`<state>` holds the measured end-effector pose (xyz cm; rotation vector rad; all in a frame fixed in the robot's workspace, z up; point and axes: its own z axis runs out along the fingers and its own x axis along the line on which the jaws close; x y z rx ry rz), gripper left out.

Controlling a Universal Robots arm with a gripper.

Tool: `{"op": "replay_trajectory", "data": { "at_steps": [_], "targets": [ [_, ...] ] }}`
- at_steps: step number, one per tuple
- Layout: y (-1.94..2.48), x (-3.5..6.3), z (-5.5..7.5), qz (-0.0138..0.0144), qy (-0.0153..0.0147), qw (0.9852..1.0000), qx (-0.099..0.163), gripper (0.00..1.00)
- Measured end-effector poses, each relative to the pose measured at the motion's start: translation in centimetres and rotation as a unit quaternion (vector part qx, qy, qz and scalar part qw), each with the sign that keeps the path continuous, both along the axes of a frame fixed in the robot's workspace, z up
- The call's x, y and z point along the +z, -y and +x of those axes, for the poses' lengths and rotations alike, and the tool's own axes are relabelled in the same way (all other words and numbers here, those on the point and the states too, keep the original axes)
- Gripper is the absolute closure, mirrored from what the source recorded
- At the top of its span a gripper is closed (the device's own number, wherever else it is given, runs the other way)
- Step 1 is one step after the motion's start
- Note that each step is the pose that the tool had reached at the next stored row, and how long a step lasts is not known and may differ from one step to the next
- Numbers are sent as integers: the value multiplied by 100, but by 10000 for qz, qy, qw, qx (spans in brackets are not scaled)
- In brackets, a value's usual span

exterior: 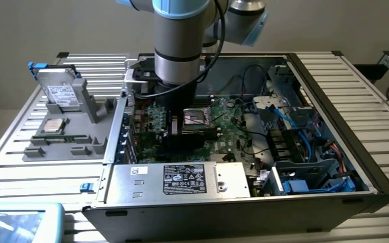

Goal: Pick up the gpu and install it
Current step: 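Insert the gpu into the slot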

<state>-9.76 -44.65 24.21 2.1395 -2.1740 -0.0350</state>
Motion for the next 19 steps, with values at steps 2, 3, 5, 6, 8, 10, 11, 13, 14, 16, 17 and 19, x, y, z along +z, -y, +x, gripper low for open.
{"op": "replay_trajectory", "data": {
  "at_steps": [2, 3, 5, 6, 8, 10, 11, 13, 14, 16, 17, 19],
  "targets": [
    [4, 0, 1, 10, 0, 10000, 2, 72],
    [6, 0, 0, 15, 0, 10000, 3, 72],
    [7, 0, 0, 18, 0, 10000, 2, 72],
    [7, 0, 1, 18, 0, 10000, 2, 72],
    [8, -1, 0, 18, 0, 10000, 3, 72],
    [8, -1, 1, 18, 0, 10000, 3, 72],
    [8, 0, 0, 18, 0, 10000, 3, 72],
    [11, 0, 1, 22, 0, 10000, 3, 72],
    [12, 0, 0, 25, 0, 10000, 3, 72],
    [13, 0, 0, 27, 0, 10000, 3, 72],
    [13, 0, 1, 28, 0, 10000, 3, 72],
    [13, 0, 1, 28, 0, 10000, 3, 72]
  ]
}}
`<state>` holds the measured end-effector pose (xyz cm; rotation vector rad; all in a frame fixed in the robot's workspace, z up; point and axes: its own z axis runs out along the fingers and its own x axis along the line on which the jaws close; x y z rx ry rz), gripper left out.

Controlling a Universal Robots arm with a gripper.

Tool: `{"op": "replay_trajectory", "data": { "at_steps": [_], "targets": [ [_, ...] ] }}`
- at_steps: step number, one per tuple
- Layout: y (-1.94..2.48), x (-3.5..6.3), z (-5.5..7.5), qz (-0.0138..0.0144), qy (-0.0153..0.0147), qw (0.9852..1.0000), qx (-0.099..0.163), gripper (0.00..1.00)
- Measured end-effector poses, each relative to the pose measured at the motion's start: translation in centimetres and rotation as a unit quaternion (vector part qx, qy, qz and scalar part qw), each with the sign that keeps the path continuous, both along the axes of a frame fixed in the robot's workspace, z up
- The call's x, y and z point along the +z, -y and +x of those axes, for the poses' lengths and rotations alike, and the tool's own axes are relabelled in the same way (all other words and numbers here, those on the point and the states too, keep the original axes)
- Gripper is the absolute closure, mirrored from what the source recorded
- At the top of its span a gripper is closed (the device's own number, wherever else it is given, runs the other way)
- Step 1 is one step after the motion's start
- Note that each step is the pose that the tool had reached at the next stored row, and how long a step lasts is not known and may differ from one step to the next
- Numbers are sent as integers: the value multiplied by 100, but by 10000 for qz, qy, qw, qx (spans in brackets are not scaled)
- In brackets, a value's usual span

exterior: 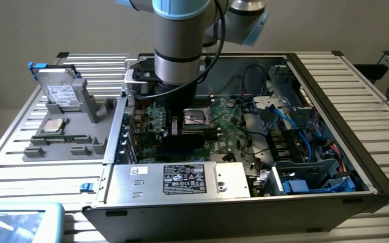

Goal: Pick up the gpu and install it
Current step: 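Insert the gpu into the slot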

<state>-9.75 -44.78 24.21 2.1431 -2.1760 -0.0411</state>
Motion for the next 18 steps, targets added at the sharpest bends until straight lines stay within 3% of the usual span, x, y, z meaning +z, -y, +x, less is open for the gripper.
{"op": "replay_trajectory", "data": {
  "at_steps": [11, 18],
  "targets": [
    [0, 5, 1, 0, -26, 10000, 1, 72],
    [0, 5, 0, 0, -27, 10000, 0, 72]
  ]
}}
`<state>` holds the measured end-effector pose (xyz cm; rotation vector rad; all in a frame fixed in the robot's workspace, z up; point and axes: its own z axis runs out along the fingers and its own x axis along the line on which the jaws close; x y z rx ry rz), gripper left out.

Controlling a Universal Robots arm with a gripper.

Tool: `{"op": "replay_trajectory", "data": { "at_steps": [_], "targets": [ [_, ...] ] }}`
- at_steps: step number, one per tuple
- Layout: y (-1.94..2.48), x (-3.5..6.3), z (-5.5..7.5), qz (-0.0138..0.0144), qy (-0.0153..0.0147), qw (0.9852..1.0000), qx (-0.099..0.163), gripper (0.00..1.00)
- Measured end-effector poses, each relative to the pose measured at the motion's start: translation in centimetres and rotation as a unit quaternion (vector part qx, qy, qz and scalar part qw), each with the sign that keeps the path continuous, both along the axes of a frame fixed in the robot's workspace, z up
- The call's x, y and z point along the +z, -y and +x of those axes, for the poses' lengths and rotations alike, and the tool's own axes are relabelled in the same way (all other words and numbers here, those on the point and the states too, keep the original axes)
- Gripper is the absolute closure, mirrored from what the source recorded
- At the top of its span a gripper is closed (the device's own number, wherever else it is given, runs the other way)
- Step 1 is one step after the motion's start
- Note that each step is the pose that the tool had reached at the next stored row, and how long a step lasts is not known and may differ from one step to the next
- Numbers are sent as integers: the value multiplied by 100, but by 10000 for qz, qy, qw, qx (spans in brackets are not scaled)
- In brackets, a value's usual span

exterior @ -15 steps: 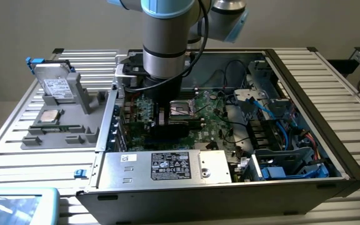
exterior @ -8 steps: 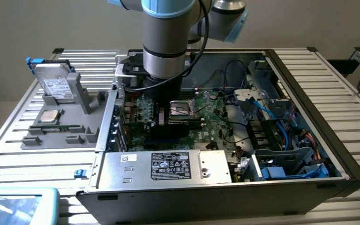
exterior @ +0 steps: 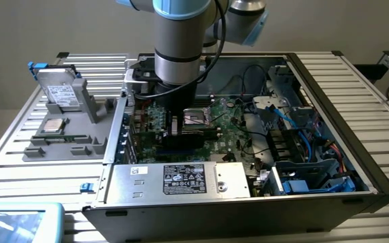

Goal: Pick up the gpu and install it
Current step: 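Insert the gpu into the slot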

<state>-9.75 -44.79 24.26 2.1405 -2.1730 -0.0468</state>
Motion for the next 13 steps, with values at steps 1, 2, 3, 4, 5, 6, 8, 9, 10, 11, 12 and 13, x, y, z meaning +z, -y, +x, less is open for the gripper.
{"op": "replay_trajectory", "data": {
  "at_steps": [1, 2, 3, 4, 5, 6, 8, 9, 10, 11, 12, 13],
  "targets": [
    [0, 0, 0, 0, 0, 10000, 0, 72],
    [-1, 0, 0, 0, 0, 10000, 0, 72],
    [-5, 1, 0, -1, 0, 10000, 0, 72],
    [-5, 0, 0, -1, -1, 10000, 0, 72],
    [-5, 0, 0, -1, 0, 10000, 1, 72],
    [-6, 0, 0, 0, 0, 10000, 0, 72],
    [-6, 0, 0, 0, 0, 10000, 0, 72],
    [-6, 0, 0, 0, 0, 10000, 0, 72],
    [-6, -1, 0, 0, 0, 10000, 0, 72],
    [-6, -1, 0, -1, -1, 10000, 0, 72],
    [-6, -3, 0, -1, -1, 10000, 0, 72],
    [-6, -5, 0, -1, 0, 10000, 0, 72]
  ]
}}
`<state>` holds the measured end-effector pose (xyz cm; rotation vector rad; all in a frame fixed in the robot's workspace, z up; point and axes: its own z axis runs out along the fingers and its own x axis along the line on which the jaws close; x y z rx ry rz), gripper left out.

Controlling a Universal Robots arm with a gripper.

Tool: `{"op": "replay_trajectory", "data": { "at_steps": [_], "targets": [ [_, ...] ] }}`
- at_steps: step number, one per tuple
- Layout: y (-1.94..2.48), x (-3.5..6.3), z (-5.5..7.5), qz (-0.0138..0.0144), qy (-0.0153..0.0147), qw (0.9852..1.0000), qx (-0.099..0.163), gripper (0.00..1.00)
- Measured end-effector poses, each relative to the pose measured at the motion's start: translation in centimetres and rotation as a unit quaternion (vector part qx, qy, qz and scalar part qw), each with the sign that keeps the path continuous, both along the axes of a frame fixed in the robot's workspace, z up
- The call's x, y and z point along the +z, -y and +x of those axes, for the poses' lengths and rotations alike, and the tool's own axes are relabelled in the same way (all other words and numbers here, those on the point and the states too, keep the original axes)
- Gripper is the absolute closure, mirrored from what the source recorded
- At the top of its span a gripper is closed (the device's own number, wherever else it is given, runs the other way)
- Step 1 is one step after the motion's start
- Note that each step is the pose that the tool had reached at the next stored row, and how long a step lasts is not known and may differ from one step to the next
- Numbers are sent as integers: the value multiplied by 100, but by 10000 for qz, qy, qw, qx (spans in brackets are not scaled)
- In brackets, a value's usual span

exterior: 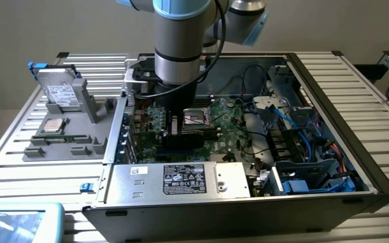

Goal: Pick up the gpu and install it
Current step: 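Insert the gpu into the slot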

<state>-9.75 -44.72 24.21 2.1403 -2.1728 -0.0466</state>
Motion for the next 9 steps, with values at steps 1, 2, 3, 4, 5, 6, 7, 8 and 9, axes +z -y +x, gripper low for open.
{"op": "replay_trajectory", "data": {
  "at_steps": [1, 2, 3, 4, 5, 6, 7, 8, 9],
  "targets": [
    [0, -2, 0, 0, 0, 10000, 0, 72],
    [0, -4, 0, 0, 0, 10000, 0, 72],
    [0, -5, 0, 0, 0, 10000, 0, 72],
    [0, -6, 0, -1, 0, 10000, 0, 72],
    [0, -7, 0, 0, 0, 10000, 0, 72],
    [0, -9, 0, 0, 1, 10000, 0, 72],
    [0, -9, 0, 0, 2, 10000, 0, 72],
    [0, -10, 0, 0, 2, 10000, 0, 72],
    [0, -10, 0, 0, 2, 10000, 0, 72]
  ]
}}
